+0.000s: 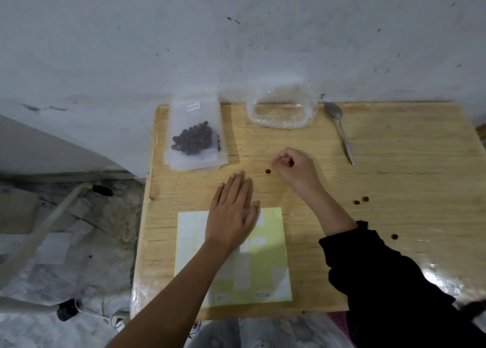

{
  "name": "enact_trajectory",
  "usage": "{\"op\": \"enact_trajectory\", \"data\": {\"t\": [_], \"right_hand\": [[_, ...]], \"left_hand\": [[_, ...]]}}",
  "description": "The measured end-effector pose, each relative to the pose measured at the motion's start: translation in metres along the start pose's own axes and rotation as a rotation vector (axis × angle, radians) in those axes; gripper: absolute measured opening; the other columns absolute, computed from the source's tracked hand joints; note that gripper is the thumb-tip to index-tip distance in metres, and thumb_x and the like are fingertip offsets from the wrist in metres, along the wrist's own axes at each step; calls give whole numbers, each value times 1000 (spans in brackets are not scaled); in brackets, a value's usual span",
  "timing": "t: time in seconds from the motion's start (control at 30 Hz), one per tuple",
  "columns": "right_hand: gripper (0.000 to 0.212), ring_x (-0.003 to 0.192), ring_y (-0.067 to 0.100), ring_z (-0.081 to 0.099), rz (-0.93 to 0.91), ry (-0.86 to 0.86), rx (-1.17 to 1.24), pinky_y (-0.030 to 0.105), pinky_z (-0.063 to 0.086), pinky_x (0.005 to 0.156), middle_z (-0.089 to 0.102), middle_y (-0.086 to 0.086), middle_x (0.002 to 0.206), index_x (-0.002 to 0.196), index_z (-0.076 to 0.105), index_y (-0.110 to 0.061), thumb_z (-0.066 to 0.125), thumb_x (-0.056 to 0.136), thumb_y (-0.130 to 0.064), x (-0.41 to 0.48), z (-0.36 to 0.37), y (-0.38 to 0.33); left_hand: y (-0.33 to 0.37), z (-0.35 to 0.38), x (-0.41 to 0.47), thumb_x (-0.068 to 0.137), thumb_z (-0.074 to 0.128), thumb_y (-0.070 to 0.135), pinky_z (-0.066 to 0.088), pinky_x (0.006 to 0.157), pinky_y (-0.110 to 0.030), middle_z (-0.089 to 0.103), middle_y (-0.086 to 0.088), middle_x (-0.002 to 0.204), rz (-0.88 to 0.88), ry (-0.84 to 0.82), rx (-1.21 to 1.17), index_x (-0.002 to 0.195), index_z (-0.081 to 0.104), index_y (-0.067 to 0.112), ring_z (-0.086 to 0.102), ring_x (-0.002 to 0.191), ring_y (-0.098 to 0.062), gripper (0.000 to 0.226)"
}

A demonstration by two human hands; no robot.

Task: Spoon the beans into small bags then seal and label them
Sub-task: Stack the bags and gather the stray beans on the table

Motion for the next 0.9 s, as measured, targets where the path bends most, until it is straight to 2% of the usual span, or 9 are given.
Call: {"op": "enact_trajectory", "data": {"t": [0.07,0.13,0.4,0.47,0.57,0.67,0.73,0.8,0.9], "right_hand": [[10,55,3,33,-83,-13,-126,11,32,53,38,-11,59,82,67,-10,74,75,-13,-3,4,1],[15,57,-1,32,-109,-5,-141,7,34,54,35,-16,61,85,68,-8,77,74,-11,-5,7,4],[8,56,-1,35,-214,57,-250,6,33,57,37,-15,58,81,69,-3,73,76,-8,-3,13,0],[9,60,1,38,-209,26,-306,11,31,58,41,-12,62,82,67,-1,69,79,-9,-1,16,0],[14,81,14,46,-181,-80,-460,24,37,74,53,6,84,88,61,1,59,86,-13,-2,23,0],[17,96,24,49,-152,-153,-555,34,40,84,53,15,99,95,56,1,51,90,-15,-10,28,3],[17,96,25,49,-151,-132,-517,32,39,83,54,16,99,94,56,1,51,90,-15,-17,27,6],[16,84,20,53,-101,-62,-369,25,41,73,57,11,89,90,58,0,52,90,-16,-22,19,7],[16,61,8,45,116,25,75,15,37,55,50,-3,68,81,57,-9,50,93,-17,-31,1,14]], "left_hand": [[1,1,0,95,27,47,1,118,-30,18,-1,157,-2,-22,8,146,29,18,8,145,-11,58],[1,1,0,95,25,48,-1,118,-29,16,0,157,-8,-32,8,147,27,19,4,145,-10,59],[1,-1,0,94,32,46,2,117,-28,23,-1,155,-23,-15,-22,144,33,18,11,144,-12,57],[1,-2,0,94,34,46,3,118,-28,24,-1,155,-23,-10,-30,143,34,18,12,144,-12,57],[2,-2,0,93,35,46,3,118,-27,24,0,155,-22,-10,-35,143,35,18,12,144,-11,57],[2,-2,1,92,34,47,4,118,-27,24,0,155,-26,-5,-46,143,35,19,12,144,-10,58],[1,-2,1,92,34,47,5,118,-28,24,1,155,-32,-2,-49,143,35,19,13,144,-10,58],[1,-2,1,92,34,47,6,117,-29,25,1,155,-32,0,-55,143,36,19,14,144,-11,58],[2,-2,1,92,33,47,9,117,-30,26,1,154,-25,3,-49,142,38,18,16,144,-12,58]]}}
Point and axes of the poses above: each hand's wrist, its own x-axis towards the middle knuckle, its own z-axis out of the palm, y = z × x, the point moved 5 cm from there along x, towards the middle knuckle
